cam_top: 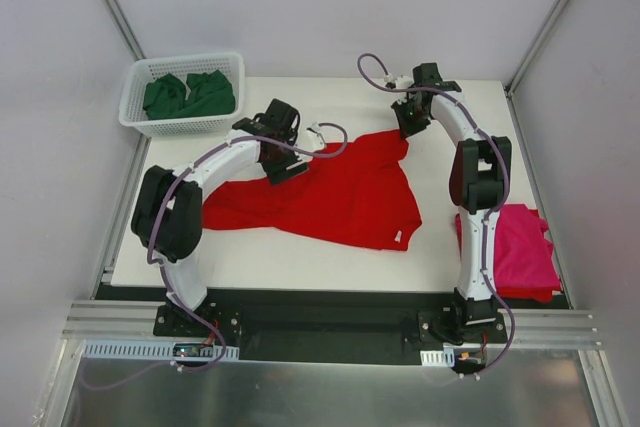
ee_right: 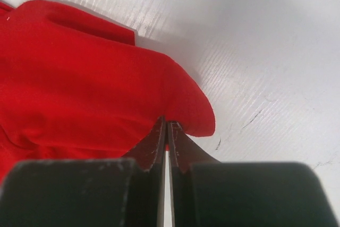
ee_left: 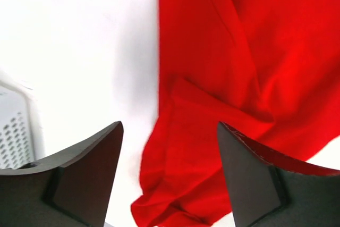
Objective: Fold and stack the t-shirts
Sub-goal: Flatten out the tshirt
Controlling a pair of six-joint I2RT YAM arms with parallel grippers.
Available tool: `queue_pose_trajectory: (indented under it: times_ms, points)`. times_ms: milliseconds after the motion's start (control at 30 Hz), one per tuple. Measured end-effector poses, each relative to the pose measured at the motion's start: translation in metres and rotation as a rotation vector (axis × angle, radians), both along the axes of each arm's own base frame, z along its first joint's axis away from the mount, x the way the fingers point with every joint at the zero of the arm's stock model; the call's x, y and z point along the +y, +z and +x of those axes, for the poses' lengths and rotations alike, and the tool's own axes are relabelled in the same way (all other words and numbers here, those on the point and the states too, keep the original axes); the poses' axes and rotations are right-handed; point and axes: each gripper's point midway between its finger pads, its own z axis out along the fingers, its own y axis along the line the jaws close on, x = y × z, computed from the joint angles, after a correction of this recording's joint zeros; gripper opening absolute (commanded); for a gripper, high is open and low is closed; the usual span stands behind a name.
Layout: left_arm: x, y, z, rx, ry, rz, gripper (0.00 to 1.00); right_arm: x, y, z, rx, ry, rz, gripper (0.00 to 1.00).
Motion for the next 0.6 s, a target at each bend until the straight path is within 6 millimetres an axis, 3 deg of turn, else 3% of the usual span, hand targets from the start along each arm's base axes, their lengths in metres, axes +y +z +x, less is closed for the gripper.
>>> queue_pose_trajectory:
  times_ms: [133,233,600]
  points:
    - [-0.009,0.01,0.017,-0.029,0.039,-0.032,0.54,0.001,0.0,0.0,0.002,0.003,0.006,0.01]
    - [-0.011,0.005,0.023,-0.021,0.108,-0.034,0.54,0.002,0.0,-0.001,0.002,0.005,0.009,0.01]
    - [0.003,-0.01,-0.005,0.106,0.423,-0.031,0.53,0.002,0.0,-0.001,0.002,0.005,0.009,0.01]
